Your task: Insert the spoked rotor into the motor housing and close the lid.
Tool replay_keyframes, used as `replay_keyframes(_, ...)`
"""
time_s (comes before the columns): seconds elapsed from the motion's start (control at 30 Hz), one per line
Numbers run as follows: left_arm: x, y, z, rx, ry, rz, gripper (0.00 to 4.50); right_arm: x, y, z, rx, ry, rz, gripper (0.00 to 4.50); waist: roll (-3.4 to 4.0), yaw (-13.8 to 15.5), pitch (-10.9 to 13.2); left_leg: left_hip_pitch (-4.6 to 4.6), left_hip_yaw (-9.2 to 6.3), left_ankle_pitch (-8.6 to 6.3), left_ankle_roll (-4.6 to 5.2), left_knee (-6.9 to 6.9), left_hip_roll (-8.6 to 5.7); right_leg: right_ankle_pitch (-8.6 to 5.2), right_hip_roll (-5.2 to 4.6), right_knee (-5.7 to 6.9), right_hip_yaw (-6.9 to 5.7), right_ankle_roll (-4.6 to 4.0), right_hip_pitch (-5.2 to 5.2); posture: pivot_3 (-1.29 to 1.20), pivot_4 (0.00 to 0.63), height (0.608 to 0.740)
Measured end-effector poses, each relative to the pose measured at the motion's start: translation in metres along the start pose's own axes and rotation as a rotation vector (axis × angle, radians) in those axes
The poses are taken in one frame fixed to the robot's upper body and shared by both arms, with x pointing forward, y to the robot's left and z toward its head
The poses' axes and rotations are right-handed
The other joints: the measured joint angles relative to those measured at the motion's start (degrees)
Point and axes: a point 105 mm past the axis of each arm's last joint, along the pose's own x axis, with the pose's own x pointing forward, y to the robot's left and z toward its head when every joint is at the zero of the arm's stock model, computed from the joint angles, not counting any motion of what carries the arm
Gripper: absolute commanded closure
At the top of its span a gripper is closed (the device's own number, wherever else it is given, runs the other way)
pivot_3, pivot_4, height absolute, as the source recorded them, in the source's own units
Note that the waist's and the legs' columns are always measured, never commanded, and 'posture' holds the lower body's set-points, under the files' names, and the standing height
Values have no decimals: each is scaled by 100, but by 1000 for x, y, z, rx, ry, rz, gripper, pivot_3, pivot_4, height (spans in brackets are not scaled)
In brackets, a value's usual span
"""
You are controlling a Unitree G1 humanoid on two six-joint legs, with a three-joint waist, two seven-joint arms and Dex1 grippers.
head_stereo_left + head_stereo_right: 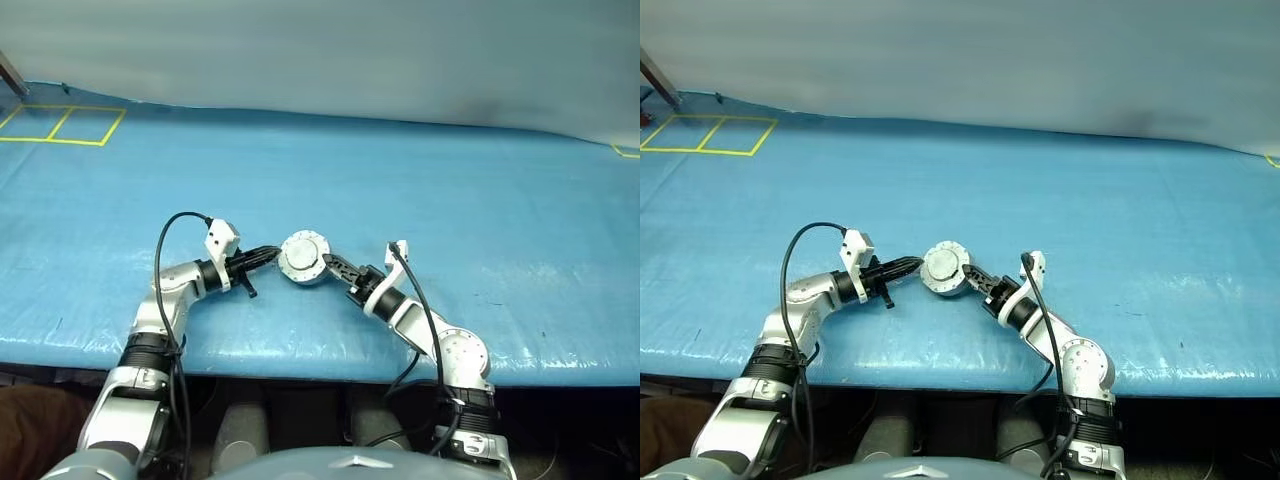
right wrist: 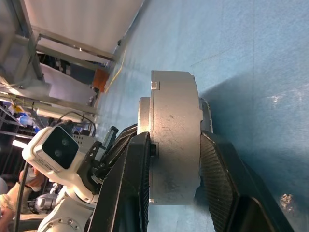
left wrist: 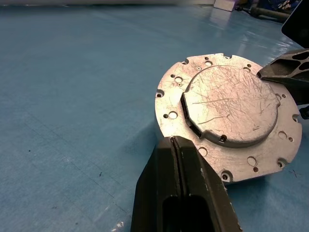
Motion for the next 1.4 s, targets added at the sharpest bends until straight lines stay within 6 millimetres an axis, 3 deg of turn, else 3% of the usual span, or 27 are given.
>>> replay_keyframes(0.3, -8, -2, 26, -306, -229, 19, 4500, -18, -14, 34, 167, -203, -33, 3326, 7, -20, 7, -34, -3, 0, 1, 1, -2, 12, 2, -5, 1, 10, -28, 0, 150, 740)
replay_keyframes(0.53, 6, -21, 32, -521, -371, -34, 2220, -20, -11, 51, 221, -292, -24, 3326, 20, -57, 16, -38, -5, 1, 1, 9, -3, 16, 4, -5, 2, 16, -30, 0, 150, 740)
replay_keyframes(0.73, 19, -37, 34, -698, -412, -95, 196, -14, 22, 67, 187, -329, 80, 3326, 23, -86, 17, -41, -12, 1, 2, 9, -4, 20, 8, -6, 2, 24, -30, 0, 150, 740)
replay_keyframes(0.77, 21, -40, 35, -729, -411, -115, 57, -13, 27, 68, 185, -332, 95, 3326, 23, -87, 17, -42, -12, 1, 2, 9, -4, 20, 8, -6, 2, 24, -30, 0, 150, 740)
replay_keyframes(1.07, 33, -64, 36, -1035, -401, -266, 57, -10, 47, 70, 175, -324, 151, 3326, 23, -88, 18, -44, -15, 1, 2, 13, -6, 18, 8, -7, 1, 21, -30, 0, 150, 740)
replay_keyframes(1.4, 48, -53, 48, -1161, -468, -270, 57, -2, 65, 54, 125, -249, 195, 3326, 22, -82, 18, -51, -17, 1, 3, 18, -9, 25, 9, -10, 1, 12, -30, 0, 150, 740)
